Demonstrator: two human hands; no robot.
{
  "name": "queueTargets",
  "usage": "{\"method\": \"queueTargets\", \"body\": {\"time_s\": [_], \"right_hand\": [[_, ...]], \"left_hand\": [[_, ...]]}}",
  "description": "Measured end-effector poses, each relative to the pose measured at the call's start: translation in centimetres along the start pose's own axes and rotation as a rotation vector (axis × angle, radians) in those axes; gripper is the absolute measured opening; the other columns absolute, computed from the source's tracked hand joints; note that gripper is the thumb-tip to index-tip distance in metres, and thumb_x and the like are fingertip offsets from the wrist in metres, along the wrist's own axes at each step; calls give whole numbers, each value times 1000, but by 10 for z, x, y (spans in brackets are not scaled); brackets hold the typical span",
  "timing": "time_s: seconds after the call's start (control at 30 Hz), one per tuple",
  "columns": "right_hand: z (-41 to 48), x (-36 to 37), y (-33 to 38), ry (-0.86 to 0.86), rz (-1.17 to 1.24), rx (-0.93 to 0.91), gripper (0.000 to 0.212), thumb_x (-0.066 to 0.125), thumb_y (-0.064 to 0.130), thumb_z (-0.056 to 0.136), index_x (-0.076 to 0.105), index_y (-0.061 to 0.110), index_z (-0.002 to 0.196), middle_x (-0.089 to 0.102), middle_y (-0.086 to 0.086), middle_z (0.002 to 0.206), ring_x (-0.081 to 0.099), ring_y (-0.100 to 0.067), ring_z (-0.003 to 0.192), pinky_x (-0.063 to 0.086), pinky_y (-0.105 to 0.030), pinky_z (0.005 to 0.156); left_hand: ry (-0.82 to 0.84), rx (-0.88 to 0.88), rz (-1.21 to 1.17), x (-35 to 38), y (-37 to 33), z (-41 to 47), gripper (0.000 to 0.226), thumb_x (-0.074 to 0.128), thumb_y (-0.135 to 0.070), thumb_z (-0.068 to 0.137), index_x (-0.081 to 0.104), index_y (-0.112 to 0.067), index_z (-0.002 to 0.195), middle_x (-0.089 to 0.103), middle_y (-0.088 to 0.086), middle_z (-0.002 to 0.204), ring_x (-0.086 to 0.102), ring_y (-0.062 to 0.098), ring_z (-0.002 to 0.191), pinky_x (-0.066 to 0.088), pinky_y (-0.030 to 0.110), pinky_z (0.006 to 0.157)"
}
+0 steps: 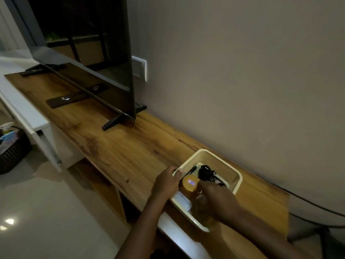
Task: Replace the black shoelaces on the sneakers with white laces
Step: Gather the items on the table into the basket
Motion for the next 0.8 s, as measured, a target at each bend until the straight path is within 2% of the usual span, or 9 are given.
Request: {"method": "queueTargets", "body": {"time_s": [0.13, 0.23, 0.33, 0.4, 0.47, 0.57, 0.63, 0.73, 0.8], "right_hand": [[-9, -3, -6, -77, -17, 9, 43, 60, 40, 86, 50, 23, 124, 53, 3, 125, 51, -16, 111, 42, -31, 94], [-33, -19, -27, -199, 65, 168, 38, 59, 44, 85, 56, 22, 116, 51, 4, 118, 46, -13, 103, 42, -25, 80], [-56, -15, -59, -208, 374, 463, 34, 63, 31, 86, 51, 17, 113, 56, -3, 108, 56, -14, 88, 44, -24, 63], [-63, -1, -73, -157, 744, 610, 34, 65, 18, 86, 44, 11, 112, 63, -10, 96, 61, -16, 62, 48, -26, 48], [-63, 5, -86, -203, 936, 699, 34, 64, 8, 85, 40, 11, 110, 64, -15, 90, 62, -20, 53, 51, -28, 44], [-61, 3, -112, -353, 895, 755, 37, 61, 1, 82, 43, 12, 113, 65, -17, 97, 67, -30, 78, 57, -45, 65], [-60, 3, -124, -413, 879, 778, 40, 59, -1, 82, 45, 10, 119, 65, -18, 103, 65, -32, 88, 56, -48, 73], [-60, -2, -142, -519, 884, 786, 41, 56, -1, 84, 49, 7, 124, 66, -19, 104, 65, -31, 89, 56, -40, 69], [-60, -3, -150, -560, 873, 794, 41, 53, 0, 86, 50, 5, 126, 66, -19, 106, 65, -31, 90, 52, -32, 63]], "left_hand": [[-7, -46, 99, -13, -2, -4, 40, 43, -38, 98, 48, -16, 130, 55, 8, 128, 52, 22, 113, 45, 32, 89], [23, -181, 328, -31, 12, -8, 46, 42, -43, 96, 45, -18, 134, 51, 11, 132, 53, 28, 115, 44, 38, 96], [118, -250, 259, -20, 16, -18, 37, 44, -33, 98, 50, -13, 128, 57, 11, 124, 59, 27, 105, 50, 41, 92], [83, -259, 221, -10, 9, -24, 33, 44, -26, 97, 50, -12, 126, 59, 9, 118, 63, 25, 97, 54, 41, 87], [36, -254, 190, 2, 0, -26, 31, 41, -23, 97, 48, -12, 125, 60, 8, 117, 66, 22, 89, 56, 37, 82], [30, -222, 38, 26, -19, -26, 34, 37, -17, 98, 45, -12, 130, 61, 10, 114, 68, 19, 72, 58, 30, 66], [42, -196, -28, 40, -29, -23, 38, 36, -14, 97, 44, -12, 134, 62, 12, 112, 67, 21, 74, 57, 29, 61], [65, -127, -30, 62, -42, -14, 43, 38, -9, 95, 41, -13, 138, 59, 13, 121, 63, 28, 101, 56, 39, 83], [76, -84, -47, 71, -48, -10, 45, 40, -7, 94, 41, -15, 139, 58, 13, 125, 60, 30, 109, 53, 43, 91]]}}
Point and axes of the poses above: each hand's wrist, its own z-axis towards the middle knuckle, its own x-axis out of the palm, y = z × x, the point moved 7 cm from there along z, towards the middle knuckle
